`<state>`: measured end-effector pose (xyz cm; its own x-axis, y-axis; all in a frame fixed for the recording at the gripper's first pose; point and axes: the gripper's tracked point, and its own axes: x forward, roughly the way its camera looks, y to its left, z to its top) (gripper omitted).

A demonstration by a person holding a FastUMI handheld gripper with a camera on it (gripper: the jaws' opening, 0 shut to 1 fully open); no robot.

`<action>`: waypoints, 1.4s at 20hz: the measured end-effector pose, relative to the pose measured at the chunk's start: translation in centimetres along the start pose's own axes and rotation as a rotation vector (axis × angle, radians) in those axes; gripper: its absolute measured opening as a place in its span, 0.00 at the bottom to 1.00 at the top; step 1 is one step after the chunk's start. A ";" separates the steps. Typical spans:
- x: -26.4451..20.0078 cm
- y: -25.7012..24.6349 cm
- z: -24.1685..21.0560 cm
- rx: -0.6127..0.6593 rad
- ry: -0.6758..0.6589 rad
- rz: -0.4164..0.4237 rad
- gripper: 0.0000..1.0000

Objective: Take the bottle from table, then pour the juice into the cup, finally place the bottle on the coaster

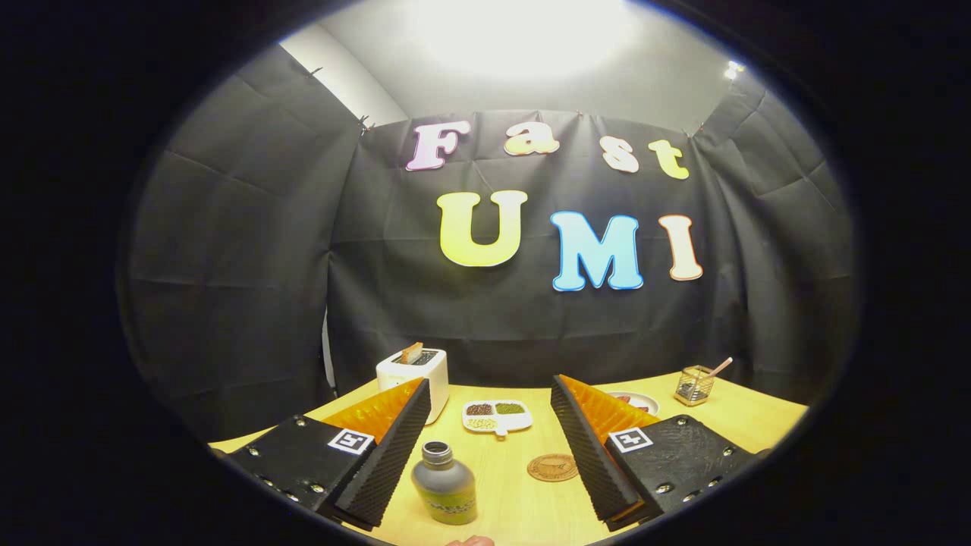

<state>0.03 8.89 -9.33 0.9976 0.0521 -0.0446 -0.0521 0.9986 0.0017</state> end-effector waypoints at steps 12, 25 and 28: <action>2.0 3.5 -7.6 0.004 0.126 -0.007 0.97; 2.9 3.7 -15.4 0.030 0.272 -0.062 0.98; 3.1 3.9 -16.4 0.034 0.296 -0.064 0.98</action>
<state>2.16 12.88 -25.81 0.9422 -0.0083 -0.3348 0.0168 0.9996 0.0225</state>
